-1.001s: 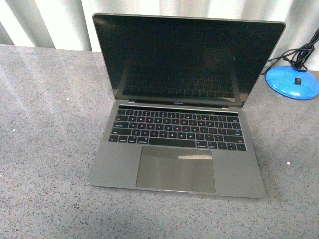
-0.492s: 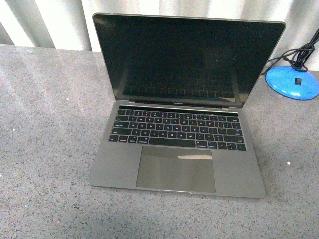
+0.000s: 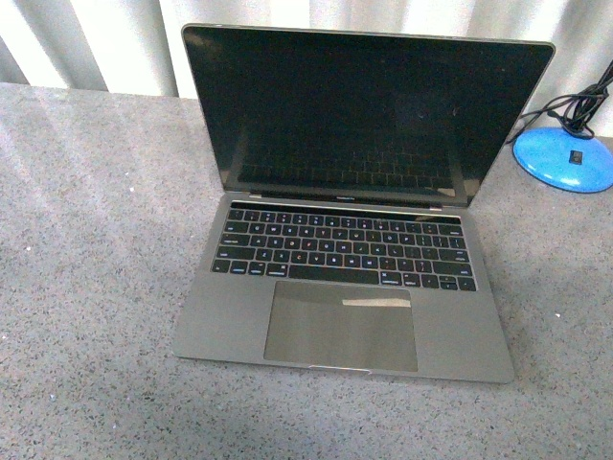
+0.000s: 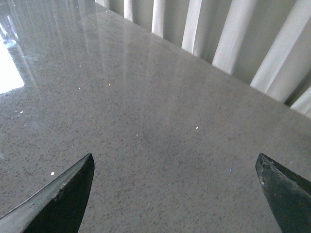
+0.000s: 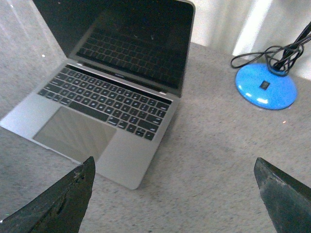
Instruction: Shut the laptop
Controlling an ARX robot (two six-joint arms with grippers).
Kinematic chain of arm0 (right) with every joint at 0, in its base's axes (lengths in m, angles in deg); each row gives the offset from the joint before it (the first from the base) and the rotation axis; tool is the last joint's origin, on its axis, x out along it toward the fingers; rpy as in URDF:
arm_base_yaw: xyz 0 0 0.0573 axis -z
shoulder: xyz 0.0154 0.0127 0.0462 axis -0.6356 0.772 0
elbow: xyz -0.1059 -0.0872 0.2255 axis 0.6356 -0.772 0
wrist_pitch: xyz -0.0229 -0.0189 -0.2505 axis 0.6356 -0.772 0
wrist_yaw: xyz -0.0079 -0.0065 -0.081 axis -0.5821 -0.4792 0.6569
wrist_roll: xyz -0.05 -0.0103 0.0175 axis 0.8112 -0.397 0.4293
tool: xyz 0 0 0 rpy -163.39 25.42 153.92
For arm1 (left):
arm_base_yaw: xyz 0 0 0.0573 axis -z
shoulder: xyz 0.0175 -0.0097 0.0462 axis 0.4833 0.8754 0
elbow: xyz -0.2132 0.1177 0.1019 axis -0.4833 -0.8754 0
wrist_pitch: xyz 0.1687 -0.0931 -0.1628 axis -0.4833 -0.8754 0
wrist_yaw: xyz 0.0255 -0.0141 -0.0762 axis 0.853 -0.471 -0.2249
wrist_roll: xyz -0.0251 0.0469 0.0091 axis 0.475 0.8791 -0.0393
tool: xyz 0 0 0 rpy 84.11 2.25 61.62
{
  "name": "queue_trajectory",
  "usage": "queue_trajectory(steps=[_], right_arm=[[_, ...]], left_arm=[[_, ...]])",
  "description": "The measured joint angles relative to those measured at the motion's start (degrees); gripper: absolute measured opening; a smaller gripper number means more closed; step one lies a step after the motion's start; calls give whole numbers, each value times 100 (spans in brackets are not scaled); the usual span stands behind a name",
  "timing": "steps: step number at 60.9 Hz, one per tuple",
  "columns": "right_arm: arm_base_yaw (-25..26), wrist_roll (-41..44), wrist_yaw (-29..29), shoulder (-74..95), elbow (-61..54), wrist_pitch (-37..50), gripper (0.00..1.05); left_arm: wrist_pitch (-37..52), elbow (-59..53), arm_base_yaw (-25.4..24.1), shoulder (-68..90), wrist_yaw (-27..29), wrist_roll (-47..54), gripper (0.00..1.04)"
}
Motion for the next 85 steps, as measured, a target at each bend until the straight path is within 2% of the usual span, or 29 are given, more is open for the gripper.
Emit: queue_trajectory(steps=[5, 11, 16, 26, 36, 53, 57, 62, 85], right_arm=[[-188, 553, 188, 1132, 376, 501, 95], [-411, 868, 378, 2105, 748, 892, 95], [-619, 1058, 472, 2673, 1095, 1200, 95], [-994, 1375, 610, 3574, 2100, 1405, 95], [-1145, 1497, 658, 4214, 2903, 1460, 95], [-1325, 1482, 514, 5090, 3543, 1521, 95], [-1373, 1547, 476, 5198, 3663, 1543, 95], [-1414, 1626, 474, 5309, 3851, 1530, 94], [-1429, 2009, 348, 5947, 4826, 918, 28]], left_arm=[[1421, 269, -321, 1191, -970, 496, 98], [2439, 726, -509, 2387, -1880, 1016, 98], [2817, 1231, -551, 3182, -2531, 1384, 98], [2931, 2656, -380, 4603, -3742, 2345, 98], [2586, 3716, -175, 5410, -4415, 3045, 98], [2404, 4940, -83, 6765, -4813, 3663, 98], [2385, 5149, -74, 6979, -4896, 3797, 89], [2286, 5475, -42, 7248, -4996, 4004, 73], [1567, 6472, 271, 7882, -5233, 4557, 5]])
